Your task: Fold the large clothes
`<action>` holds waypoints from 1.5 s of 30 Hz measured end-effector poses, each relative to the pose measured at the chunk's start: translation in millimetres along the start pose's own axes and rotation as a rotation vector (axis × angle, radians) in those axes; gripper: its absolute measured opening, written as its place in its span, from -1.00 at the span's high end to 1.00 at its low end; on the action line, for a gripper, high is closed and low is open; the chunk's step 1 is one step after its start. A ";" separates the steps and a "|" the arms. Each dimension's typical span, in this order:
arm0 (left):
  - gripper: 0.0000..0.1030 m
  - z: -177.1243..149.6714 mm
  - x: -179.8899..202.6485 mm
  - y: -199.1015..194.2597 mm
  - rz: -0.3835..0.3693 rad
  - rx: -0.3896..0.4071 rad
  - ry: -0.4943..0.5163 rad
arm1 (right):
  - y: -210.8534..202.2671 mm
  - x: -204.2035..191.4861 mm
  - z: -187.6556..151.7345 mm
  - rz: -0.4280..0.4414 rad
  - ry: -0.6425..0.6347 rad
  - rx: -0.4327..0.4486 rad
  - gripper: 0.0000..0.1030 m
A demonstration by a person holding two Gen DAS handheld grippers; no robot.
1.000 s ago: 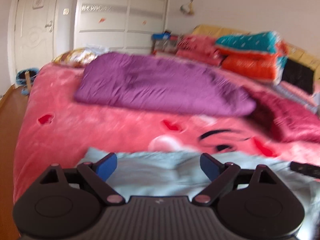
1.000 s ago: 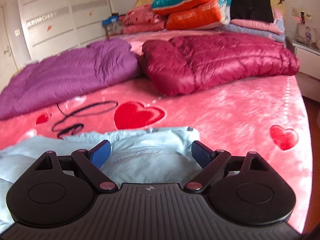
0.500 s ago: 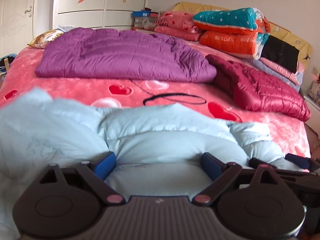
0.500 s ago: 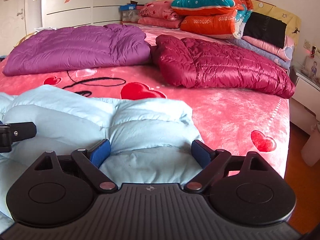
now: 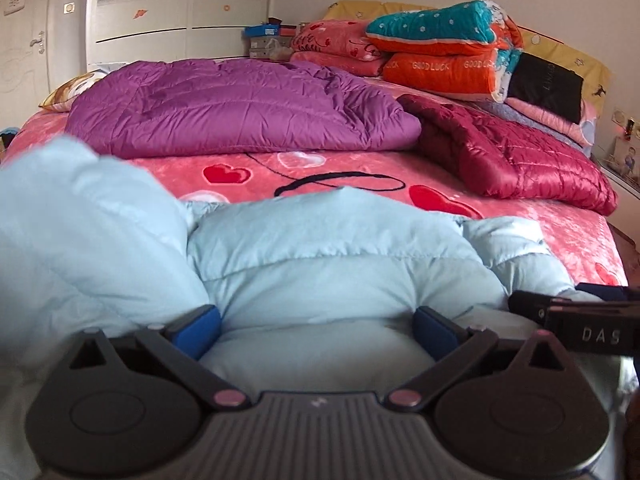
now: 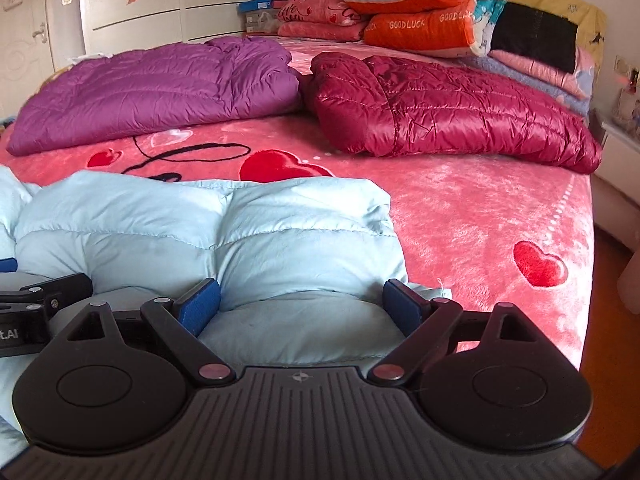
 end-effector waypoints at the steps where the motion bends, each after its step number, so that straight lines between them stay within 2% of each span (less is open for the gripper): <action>1: -0.94 4.3 -2.1 -8.3 -0.011 0.002 0.002 | -5.5 8.3 3.5 0.019 0.040 0.010 -1.00; 4: -0.94 18.6 -18.9 -37.0 -0.038 0.006 -0.038 | -19.0 41.5 12.3 0.072 0.189 0.036 -1.00; 10: -0.95 44.2 -92.4 -85.8 -0.030 -0.018 -0.203 | -22.9 109.5 -2.0 0.190 0.531 -0.048 -1.00; 15: -0.95 44.6 -155.4 -94.6 -0.023 -0.058 -0.353 | -20.9 114.7 -22.9 0.274 0.637 -0.136 -1.00; 19: -0.95 28.6 -185.0 -89.5 -0.046 -0.081 -0.420 | -20.2 111.4 -29.4 0.291 0.644 -0.148 -1.00; 22: -0.95 17.5 -198.5 -81.3 -0.065 -0.096 -0.468 | -13.2 104.5 -33.2 0.358 0.658 -0.178 -1.00; 33: -0.95 -4.0 -216.5 -48.5 -0.248 -0.089 -0.577 | -2.8 71.0 -31.6 0.492 0.617 -0.214 -1.00; 39: -0.98 -13.1 -224.5 -28.4 -0.296 -0.118 -0.634 | 3.3 64.6 -29.6 0.563 0.664 -0.216 -1.00; 45: -0.98 -16.6 -227.7 -18.1 -0.366 -0.121 -0.699 | 6.6 52.0 -25.4 0.600 0.639 -0.216 -1.00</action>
Point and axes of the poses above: each gripper's, at about its wrist camera, not at the fingertips, and y roughly the way its jaws point, x to its right, z to its top, the point moved 4 cm from there along y, roughly the way its jaws point, and after that the axes turned 6 degrees about x, right-handed, at the moved point
